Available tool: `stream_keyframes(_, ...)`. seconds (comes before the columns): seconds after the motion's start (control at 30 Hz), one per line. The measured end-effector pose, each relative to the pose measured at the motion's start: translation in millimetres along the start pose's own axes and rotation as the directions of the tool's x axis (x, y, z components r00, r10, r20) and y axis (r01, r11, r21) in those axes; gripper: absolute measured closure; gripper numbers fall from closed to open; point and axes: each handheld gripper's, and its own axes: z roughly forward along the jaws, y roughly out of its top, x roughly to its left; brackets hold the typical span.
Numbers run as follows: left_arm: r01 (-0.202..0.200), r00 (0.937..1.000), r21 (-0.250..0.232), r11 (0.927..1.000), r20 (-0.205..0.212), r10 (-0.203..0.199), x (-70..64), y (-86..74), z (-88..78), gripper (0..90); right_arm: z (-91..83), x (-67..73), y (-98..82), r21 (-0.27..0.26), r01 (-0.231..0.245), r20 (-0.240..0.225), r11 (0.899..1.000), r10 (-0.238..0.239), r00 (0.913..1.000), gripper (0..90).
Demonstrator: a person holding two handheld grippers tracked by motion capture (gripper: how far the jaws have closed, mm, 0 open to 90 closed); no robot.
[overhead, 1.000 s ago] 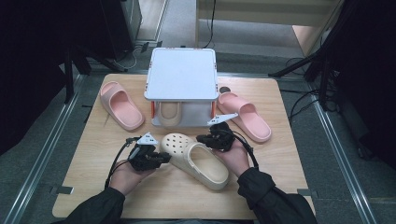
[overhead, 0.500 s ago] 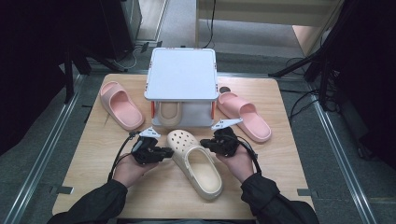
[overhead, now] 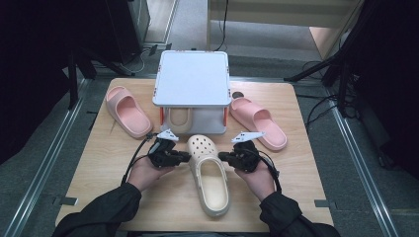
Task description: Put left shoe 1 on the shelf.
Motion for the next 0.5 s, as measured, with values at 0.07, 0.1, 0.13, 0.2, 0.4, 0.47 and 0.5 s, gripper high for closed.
stream_keyframes(0.07, 0.006, 1.0000, -0.004, 1.0000, 0.002, -0.006, 0.9, 2.0, 1.8, 79.2, -1.4, 1.8, -2.5, -0.002, -0.002, -0.001, 1.000, 0.002, 1.0000, 88.4)
stream_keyframes(0.1, 0.008, 1.0000, -0.005, 1.0000, 0.001, -0.008, 1.5, 3.3, 2.8, 79.2, -2.0, 2.9, -3.2, -0.002, -0.005, 0.001, 1.000, 0.005, 1.0000, 88.4)
stream_keyframes(0.13, 0.008, 1.0000, -0.006, 0.9999, 0.000, -0.008, 1.9, 4.3, 3.5, 79.2, -3.2, 5.0, -5.1, -0.003, -0.004, 0.004, 1.000, 0.004, 1.0000, 88.3)
stream_keyframes(0.2, 0.014, 0.9999, -0.007, 0.9999, 0.003, -0.014, 3.3, 6.0, 5.1, 79.2, -3.6, 5.8, -5.7, -0.003, -0.005, 0.003, 1.000, 0.005, 1.0000, 88.4)
stream_keyframes(0.4, 0.017, 0.9996, 0.007, 0.9998, 0.021, -0.017, 8.3, 12.3, 7.4, 77.6, -6.3, 7.0, -8.6, -0.014, 0.000, 0.018, 1.000, 0.000, 0.9998, 83.8)
stream_keyframes(0.47, 0.028, 0.9990, 0.023, 0.9994, 0.035, -0.029, 11.5, 14.0, 6.6, 74.4, -10.0, 5.7, -8.5, -0.036, -0.012, 0.031, 0.999, 0.013, 0.9994, 83.8)
stream_keyframes(0.5, 0.033, 0.9987, 0.019, 0.9993, 0.038, -0.033, 12.3, 14.6, 5.7, 74.4, -10.0, 5.7, -8.5, -0.036, -0.012, 0.031, 0.999, 0.013, 0.9994, 83.8)
